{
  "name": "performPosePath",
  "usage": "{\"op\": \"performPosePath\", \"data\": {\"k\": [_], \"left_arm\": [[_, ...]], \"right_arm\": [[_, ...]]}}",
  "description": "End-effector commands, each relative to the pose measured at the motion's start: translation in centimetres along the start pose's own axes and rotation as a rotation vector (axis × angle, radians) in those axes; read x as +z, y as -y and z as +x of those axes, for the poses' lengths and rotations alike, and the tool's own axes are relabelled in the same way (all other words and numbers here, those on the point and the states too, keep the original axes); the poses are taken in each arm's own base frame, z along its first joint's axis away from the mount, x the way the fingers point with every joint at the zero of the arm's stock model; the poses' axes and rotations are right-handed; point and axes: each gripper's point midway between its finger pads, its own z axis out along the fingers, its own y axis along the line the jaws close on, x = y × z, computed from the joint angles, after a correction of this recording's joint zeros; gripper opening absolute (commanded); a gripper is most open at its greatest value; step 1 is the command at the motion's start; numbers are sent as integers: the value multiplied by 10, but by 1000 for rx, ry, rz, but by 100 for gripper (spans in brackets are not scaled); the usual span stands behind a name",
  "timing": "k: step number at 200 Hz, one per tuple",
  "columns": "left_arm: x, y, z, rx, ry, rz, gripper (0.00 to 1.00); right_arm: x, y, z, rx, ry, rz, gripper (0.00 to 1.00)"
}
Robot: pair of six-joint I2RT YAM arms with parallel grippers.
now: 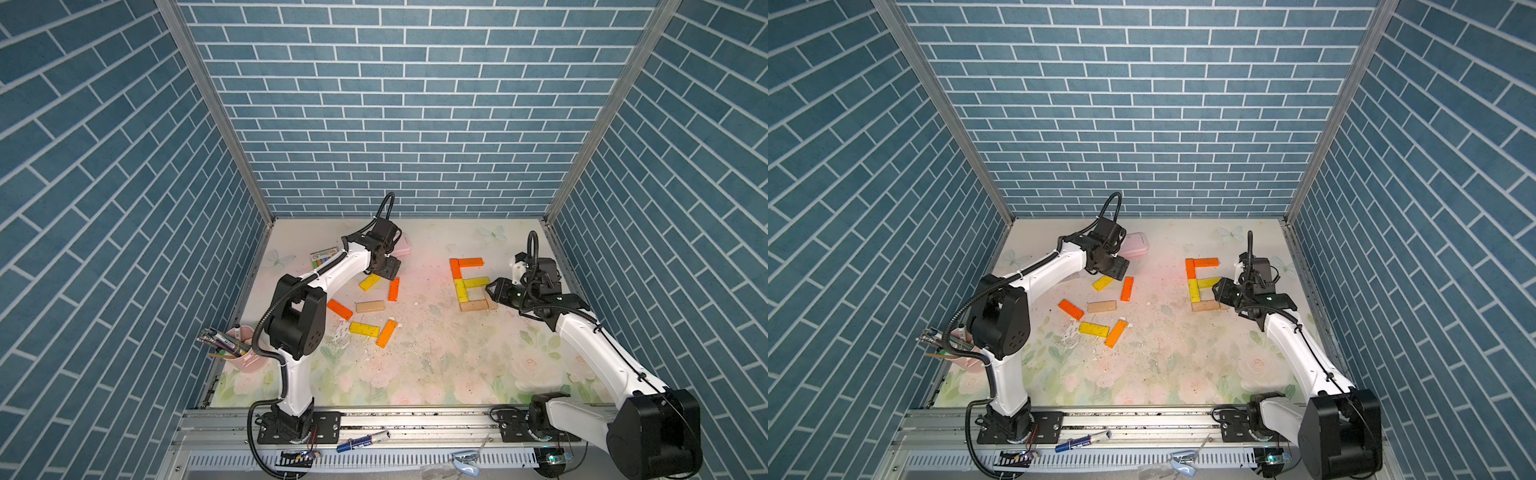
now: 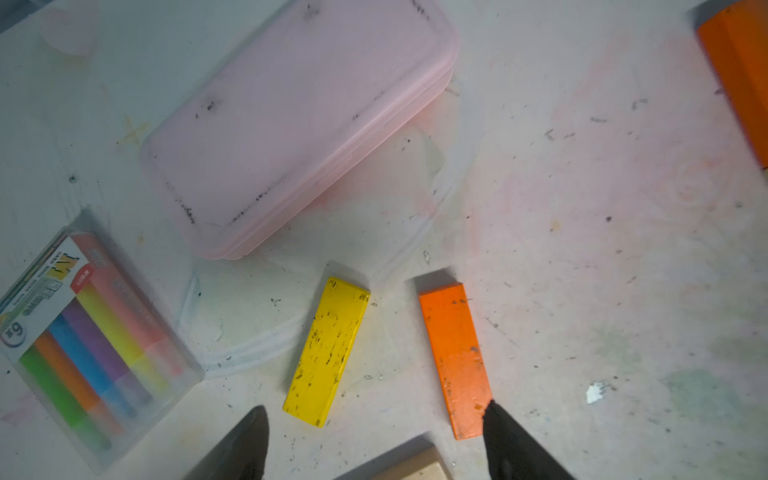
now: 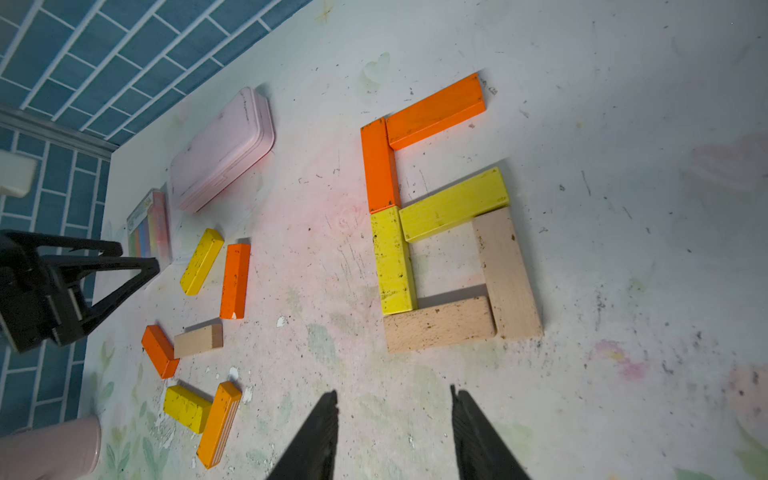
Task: Assemble the number 6 with building blocks
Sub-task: Adjust the building block at the center of the board, then pick up the building block from the center of the board.
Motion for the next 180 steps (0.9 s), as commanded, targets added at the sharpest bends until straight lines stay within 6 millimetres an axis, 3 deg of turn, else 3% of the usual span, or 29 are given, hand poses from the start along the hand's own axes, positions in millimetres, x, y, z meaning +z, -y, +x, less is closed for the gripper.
{"op": "performPosePath", "data": {"k": [1, 88, 143, 166, 180], "left_arm": [[12, -9, 14, 117, -55, 45, 82], [58, -14, 47, 216, -240, 93, 74], [71, -18, 53, 212, -284, 117, 70], [76, -18, 60, 213, -320, 132, 65], [79, -19, 63, 218, -332, 133, 57]], "right_arm": [[-9, -22, -10, -88, 35, -64, 46], [-5, -67, -7, -242, 46, -122, 47], [-1, -68, -7, -246, 41, -102, 47], [-2, -67, -8, -245, 43, -92, 47], [-2, -66, -8, -245, 43, -87, 47]]}}
